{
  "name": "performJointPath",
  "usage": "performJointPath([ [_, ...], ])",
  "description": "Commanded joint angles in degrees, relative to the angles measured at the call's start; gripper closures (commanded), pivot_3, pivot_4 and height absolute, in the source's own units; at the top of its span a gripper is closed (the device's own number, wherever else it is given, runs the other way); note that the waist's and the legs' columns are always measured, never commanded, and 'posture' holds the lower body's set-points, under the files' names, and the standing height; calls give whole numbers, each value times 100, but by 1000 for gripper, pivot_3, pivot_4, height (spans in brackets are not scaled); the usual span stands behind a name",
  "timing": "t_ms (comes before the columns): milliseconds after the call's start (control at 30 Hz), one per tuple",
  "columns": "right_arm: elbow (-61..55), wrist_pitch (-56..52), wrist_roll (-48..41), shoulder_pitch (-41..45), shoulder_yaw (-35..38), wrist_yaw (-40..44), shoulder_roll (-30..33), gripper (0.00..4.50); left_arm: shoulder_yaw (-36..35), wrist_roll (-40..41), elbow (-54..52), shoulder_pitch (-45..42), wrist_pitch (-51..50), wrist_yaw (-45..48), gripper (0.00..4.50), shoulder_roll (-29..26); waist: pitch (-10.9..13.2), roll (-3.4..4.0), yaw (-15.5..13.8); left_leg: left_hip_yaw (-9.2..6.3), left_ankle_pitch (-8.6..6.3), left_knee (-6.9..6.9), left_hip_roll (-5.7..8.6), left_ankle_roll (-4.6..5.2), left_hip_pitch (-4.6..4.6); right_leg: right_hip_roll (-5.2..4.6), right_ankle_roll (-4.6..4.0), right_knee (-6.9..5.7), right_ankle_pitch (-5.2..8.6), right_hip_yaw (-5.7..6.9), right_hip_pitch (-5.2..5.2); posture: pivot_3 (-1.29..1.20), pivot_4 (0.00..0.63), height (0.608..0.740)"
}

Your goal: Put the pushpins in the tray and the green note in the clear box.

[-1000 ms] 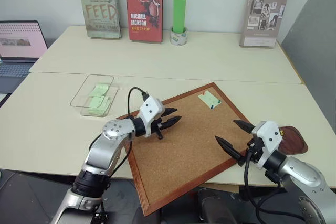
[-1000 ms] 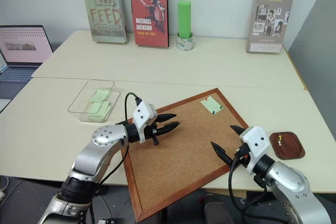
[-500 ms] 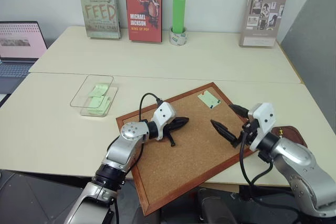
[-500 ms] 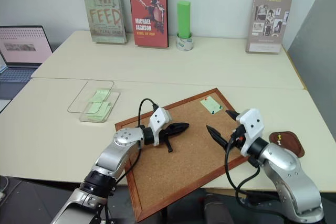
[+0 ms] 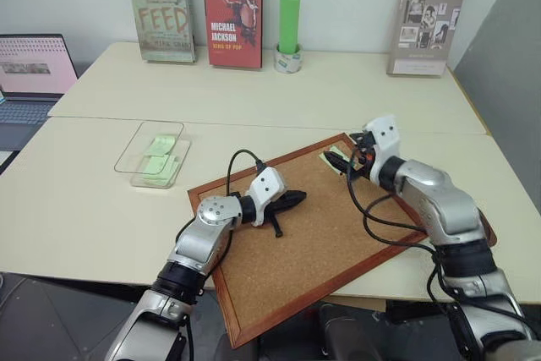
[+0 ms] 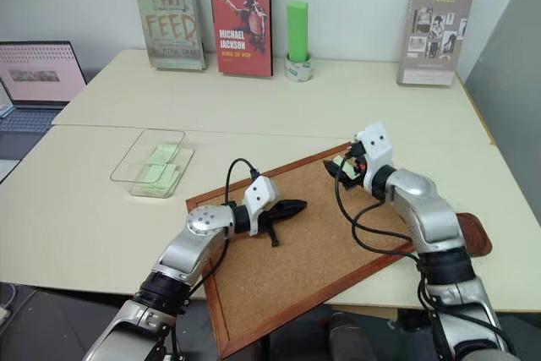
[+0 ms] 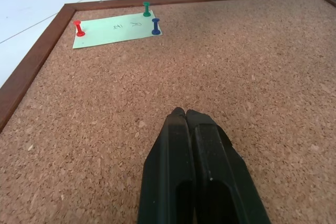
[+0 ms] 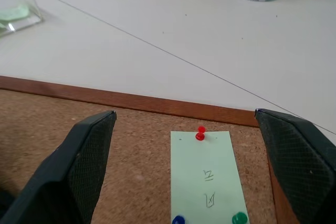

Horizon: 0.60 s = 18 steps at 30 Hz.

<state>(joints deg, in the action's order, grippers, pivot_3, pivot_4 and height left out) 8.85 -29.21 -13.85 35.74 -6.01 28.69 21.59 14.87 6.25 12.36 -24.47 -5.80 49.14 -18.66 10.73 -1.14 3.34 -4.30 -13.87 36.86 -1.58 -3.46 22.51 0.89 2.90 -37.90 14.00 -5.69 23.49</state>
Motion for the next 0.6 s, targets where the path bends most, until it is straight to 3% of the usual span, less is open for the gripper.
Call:
performJointPath([
  [33, 1070, 748, 404, 539, -128, 9, -246, 0, 25, -92, -17, 60, -37, -13, 4444, -38, 0, 0, 0, 0, 0, 0, 0, 0, 0, 0, 0, -1, 0, 0, 1, 0, 150, 740],
  [100, 1570, 1021, 564, 732, -168, -6, -358, 0, 34, -113, -45, 77, -41, -15, 4444, -58, 1, 1, 4, 0, 0, 0, -1, 0, 0, 0, 0, -2, 0, 0, 1, 0, 150, 740],
  [233, 2184, 1392, 765, 947, -166, 1, -484, 484, 18, -123, -106, 110, -71, -25, 4500, -80, 1, 1, 8, 0, 0, 0, -1, 0, 1, 0, 0, -4, -1, 0, 2, 0, 150, 740],
  [600, 3005, 1866, 1127, 1223, -92, -121, -625, 2833, 33, -187, -116, 156, -71, -63, 4500, -89, 1, 2, 43, -1, 0, -1, -1, 0, 0, 0, -1, -7, -1, 0, 2, 0, 150, 740],
])
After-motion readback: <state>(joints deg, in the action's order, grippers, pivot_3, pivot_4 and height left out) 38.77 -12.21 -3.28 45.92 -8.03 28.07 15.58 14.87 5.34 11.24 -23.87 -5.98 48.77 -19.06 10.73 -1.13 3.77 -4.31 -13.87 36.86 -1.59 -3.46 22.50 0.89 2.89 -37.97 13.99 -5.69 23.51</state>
